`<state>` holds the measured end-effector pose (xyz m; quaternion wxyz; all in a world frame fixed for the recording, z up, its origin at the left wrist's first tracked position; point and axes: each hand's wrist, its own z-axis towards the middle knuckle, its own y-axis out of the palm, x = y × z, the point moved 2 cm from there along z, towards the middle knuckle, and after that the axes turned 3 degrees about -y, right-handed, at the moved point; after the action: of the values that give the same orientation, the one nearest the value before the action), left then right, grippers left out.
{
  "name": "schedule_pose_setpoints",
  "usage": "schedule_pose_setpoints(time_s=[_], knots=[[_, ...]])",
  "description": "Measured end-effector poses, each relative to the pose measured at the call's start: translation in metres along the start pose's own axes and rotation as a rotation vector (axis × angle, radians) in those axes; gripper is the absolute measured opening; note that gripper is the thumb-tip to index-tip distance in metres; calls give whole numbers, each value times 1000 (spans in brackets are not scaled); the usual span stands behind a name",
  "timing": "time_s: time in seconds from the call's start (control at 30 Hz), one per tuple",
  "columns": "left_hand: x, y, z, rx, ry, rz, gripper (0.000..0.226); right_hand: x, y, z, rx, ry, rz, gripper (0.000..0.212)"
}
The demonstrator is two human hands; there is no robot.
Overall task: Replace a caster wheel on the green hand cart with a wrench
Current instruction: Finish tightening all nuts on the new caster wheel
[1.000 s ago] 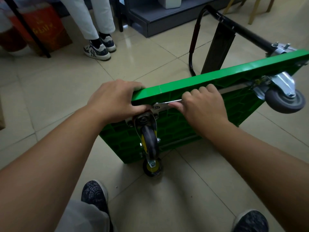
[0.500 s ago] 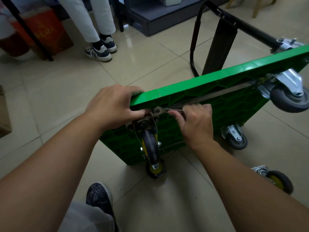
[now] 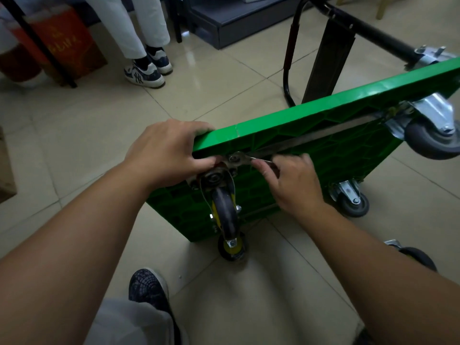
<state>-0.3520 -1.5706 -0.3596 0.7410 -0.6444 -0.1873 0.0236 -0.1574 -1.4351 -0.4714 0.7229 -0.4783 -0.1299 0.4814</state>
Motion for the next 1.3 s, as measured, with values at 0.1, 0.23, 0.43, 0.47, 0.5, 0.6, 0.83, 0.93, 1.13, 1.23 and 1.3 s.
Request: schedule_pose_setpoints(time_s=[0.1, 0.23, 0.43, 0.47, 0.5, 0.6, 0.83, 0.93, 1.13, 1.23, 1.3], knots=[[-1, 0, -1, 2, -16, 6, 50, 34, -11, -24, 39, 8, -126, 55], [1, -2, 0, 7, -11, 12, 50, 49, -9, -34, -23, -108, -339, 67], [1, -1, 0, 20, 2, 10, 47, 17, -9, 2, -35, -283, -364, 70], [1, -1, 0, 19, 6, 8, 47, 14, -9, 5, -39, -282, -373, 71], [2, -1, 0, 18, 8, 7, 48, 12, -9, 7, -50, -281, -388, 71], [2, -2, 0, 20, 4, 10, 50, 9, -7, 10, -85, -292, -434, 73], [2, -2, 0, 13, 10, -3, 48, 8, -13, 22, -109, -380, -467, 75], [1, -2, 0, 5, 16, -6, 50, 4, -17, 28, -93, -423, -525, 71], [1, -1, 0, 6, 21, -5, 50, 2, -12, 20, -45, -412, -580, 70], [-1, -3, 1, 10, 18, -15, 48, 3, -7, 18, 25, -398, -562, 70], [-1, -3, 0, 8, 19, -19, 48, 5, -3, 13, 86, -359, -539, 66]])
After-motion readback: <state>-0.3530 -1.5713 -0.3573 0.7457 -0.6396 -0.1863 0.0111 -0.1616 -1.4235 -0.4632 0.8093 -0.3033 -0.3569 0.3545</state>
